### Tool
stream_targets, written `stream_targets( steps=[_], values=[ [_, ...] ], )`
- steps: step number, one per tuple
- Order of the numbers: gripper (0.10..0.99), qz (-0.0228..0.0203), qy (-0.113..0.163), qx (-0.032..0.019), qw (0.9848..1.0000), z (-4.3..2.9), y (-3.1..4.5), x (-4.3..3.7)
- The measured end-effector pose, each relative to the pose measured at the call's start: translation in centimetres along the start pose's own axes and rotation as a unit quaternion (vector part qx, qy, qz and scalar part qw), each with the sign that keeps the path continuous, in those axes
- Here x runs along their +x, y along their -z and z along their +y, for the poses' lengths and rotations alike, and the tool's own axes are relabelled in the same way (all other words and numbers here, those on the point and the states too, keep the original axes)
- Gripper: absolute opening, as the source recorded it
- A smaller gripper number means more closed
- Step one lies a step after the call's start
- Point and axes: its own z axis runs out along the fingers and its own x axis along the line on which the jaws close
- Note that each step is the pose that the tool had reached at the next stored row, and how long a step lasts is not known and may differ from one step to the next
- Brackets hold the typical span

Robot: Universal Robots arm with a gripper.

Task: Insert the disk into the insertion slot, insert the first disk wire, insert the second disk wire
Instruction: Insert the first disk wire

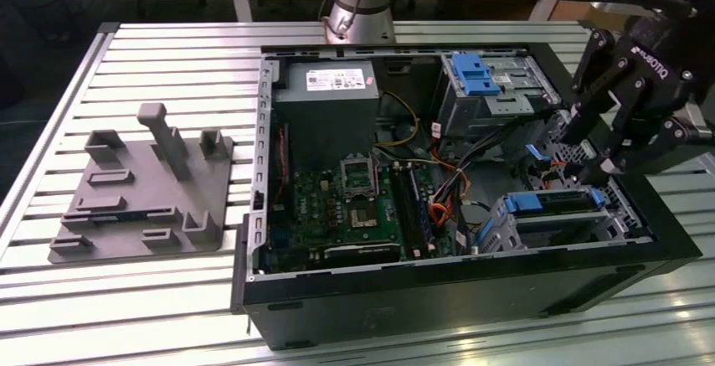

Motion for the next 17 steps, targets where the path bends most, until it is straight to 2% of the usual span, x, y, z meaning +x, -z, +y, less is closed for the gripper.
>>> stream_targets(
  steps=[4, 6, 13, 14, 17],
  values=[
    [0.557, 0.0001, 0.000, 0.0000, 1.0000, -0.30, -0.11, -1.79],
    [0.557, 0.0001, 0.000, 0.0000, 1.0000, -0.82, -0.23, -2.42],
    [0.557, 0.0004, 0.000, -0.0031, 1.0000, -4.01, -1.11, -2.95],
    [0.557, 0.0003, 0.000, -0.0036, 1.0000, -4.22, -1.29, -2.99],
    [0.557, 0.0009, 0.001, -0.0059, 1.0000, -4.24, -1.67, -3.03]
  ],
)
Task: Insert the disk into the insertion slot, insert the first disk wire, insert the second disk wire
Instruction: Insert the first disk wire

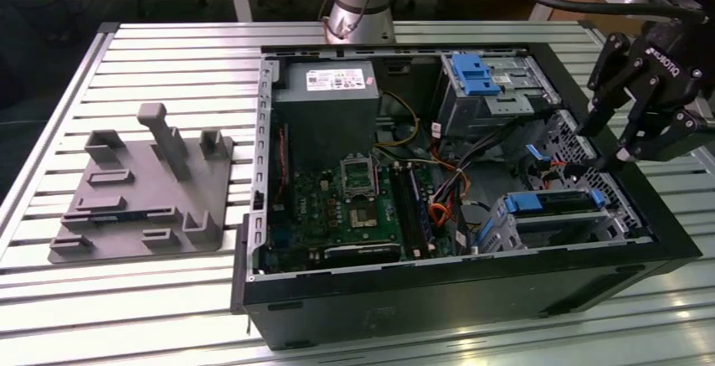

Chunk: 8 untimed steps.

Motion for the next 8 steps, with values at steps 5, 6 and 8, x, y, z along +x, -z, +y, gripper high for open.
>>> stream_targets(
  steps=[5, 6, 8],
  values=[
    [0.557, 0.0017, 0.006, -0.0096, 0.9999, -0.03, -0.42, -0.02],
    [0.557, 0.0020, 0.007, -0.0118, 0.9999, -0.05, -0.54, -0.02],
    [0.557, 0.0024, 0.008, -0.0155, 0.9998, -0.11, -0.80, -0.04]
  ],
)
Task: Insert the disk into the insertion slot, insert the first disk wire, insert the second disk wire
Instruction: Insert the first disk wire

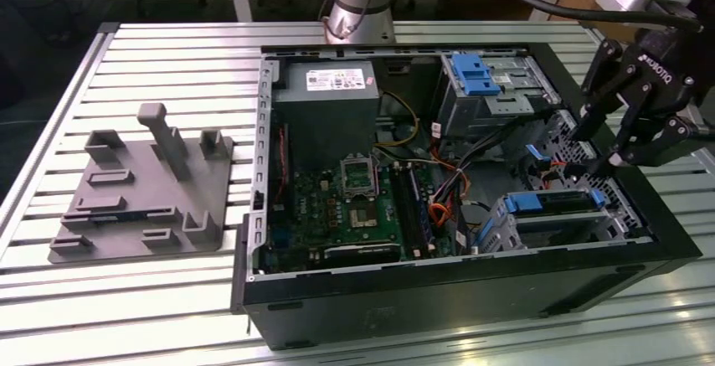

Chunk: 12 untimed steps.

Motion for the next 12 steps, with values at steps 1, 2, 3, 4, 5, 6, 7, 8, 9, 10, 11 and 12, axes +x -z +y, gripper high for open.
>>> stream_targets(
  steps=[1, 2, 3, 4, 5, 6, 7, 8, 9, 10, 11, 12],
  values=[
    [0.545, 0.0002, 0.000, -0.0012, 1.0000, -0.06, -0.15, -0.01],
    [0.478, 0.0003, 0.001, -0.0019, 1.0000, -0.13, -0.29, -0.03],
    [0.478, 0.0004, 0.001, -0.0022, 1.0000, -0.22, -0.43, -0.05],
    [0.478, 0.0004, 0.001, -0.0024, 1.0000, -0.31, -0.56, -0.08],
    [0.408, 0.0005, 0.001, -0.0026, 1.0000, -0.44, -0.68, -0.11],
    [0.408, 0.0004, 0.001, -0.0027, 1.0000, -0.55, -0.82, -0.14],
    [0.408, 0.0004, 0.001, -0.0027, 1.0000, -0.65, -0.97, -0.18],
    [0.408, 0.0005, 0.001, -0.0027, 1.0000, -0.71, -1.10, -0.22],
    [0.408, 0.0005, 0.001, -0.0027, 1.0000, -0.72, -1.23, -0.25],
    [0.408, 0.0004, 0.001, -0.0027, 1.0000, -0.73, -1.30, -0.29],
    [0.408, 0.0004, 0.001, -0.0027, 1.0000, -0.73, -1.33, -0.31],
    [0.408, 0.0005, 0.001, -0.0027, 1.0000, -0.73, -1.33, -0.37]
  ],
)
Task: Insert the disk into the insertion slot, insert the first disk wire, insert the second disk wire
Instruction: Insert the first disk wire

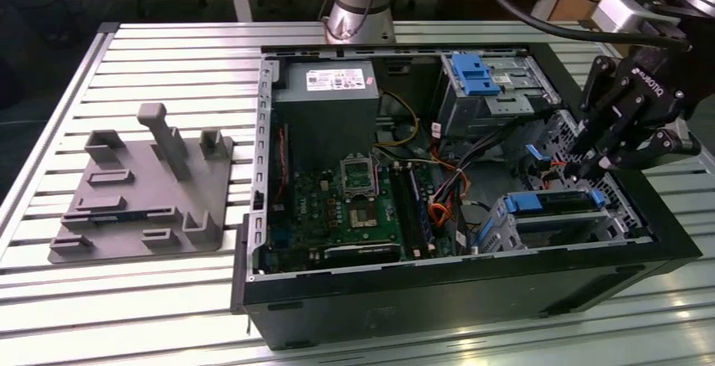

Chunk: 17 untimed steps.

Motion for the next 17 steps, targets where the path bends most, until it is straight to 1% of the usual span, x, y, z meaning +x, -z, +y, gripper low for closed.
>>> stream_targets(
  steps=[1, 2, 4, 5, 11, 17],
  values=[
    [0.392, -0.0001, 0.000, 0.0000, 1.0000, 0.01, -0.01, -0.11],
    [0.329, -0.0001, 0.000, 0.0000, 1.0000, 0.02, 0.00, -0.20],
    [0.329, 0.0000, 0.000, 0.0000, 1.0000, 0.04, 0.00, -0.32],
    [0.259, 0.0001, 0.000, 0.0000, 1.0000, 0.04, -0.01, -0.36],
    [0.259, 0.0004, 0.000, 0.0009, 1.0000, 0.04, -0.22, -0.49],
    [0.259, 0.0022, -0.002, 0.0021, 1.0000, 0.04, -0.32, -0.52]
  ],
)
